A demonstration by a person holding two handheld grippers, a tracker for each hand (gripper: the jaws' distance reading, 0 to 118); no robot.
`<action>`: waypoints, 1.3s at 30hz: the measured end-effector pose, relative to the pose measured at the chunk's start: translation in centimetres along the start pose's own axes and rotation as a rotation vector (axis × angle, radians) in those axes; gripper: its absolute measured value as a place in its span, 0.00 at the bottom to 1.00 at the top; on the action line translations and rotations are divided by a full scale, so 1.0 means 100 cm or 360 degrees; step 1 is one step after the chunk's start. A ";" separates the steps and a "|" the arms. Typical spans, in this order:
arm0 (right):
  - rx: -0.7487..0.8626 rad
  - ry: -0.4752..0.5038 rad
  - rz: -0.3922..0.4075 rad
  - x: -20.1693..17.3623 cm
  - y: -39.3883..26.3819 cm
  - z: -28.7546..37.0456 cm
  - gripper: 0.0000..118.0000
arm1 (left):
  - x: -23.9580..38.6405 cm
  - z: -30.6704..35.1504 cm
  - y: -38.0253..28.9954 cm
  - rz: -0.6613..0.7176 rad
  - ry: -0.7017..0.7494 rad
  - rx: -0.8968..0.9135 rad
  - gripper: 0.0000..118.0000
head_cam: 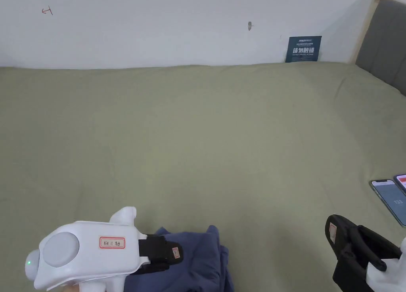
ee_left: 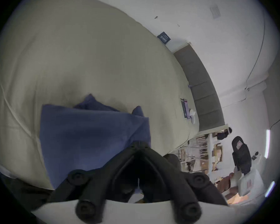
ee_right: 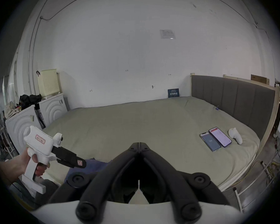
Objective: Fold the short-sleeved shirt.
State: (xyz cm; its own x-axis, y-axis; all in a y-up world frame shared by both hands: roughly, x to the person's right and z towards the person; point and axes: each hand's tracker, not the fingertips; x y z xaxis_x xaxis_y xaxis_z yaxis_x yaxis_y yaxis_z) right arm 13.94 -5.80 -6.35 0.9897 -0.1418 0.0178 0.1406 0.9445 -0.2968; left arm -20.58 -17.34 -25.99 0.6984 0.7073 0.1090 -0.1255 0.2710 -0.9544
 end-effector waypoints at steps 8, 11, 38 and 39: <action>-0.0049 0.0017 0.0032 -0.007 -0.002 0.000 0.00 | -0.011 -0.084 -0.030 0.0066 -0.0246 -0.0296 0.00; -0.0080 0.0002 0.0023 -0.003 -0.004 -0.003 0.00 | -0.026 -0.098 -0.039 0.0039 -0.0240 -0.0322 0.00; -0.1199 0.1168 -0.1052 -0.015 -0.136 -0.241 0.00 | -0.095 0.082 0.015 -0.0018 0.0128 0.0024 0.00; -0.1259 0.1145 -0.1091 -0.006 -0.145 -0.250 0.00 | -0.099 0.080 0.018 -0.0005 0.0119 0.0015 0.00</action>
State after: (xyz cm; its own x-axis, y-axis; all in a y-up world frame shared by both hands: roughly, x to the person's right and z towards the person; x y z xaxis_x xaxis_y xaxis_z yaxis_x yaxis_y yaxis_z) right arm 10.64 -26.85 -25.88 0.4482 -0.8923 -0.0540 0.3174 0.2153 -0.9235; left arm -33.36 -18.66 -26.56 0.7495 0.6557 0.0909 -0.1295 0.2799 -0.9513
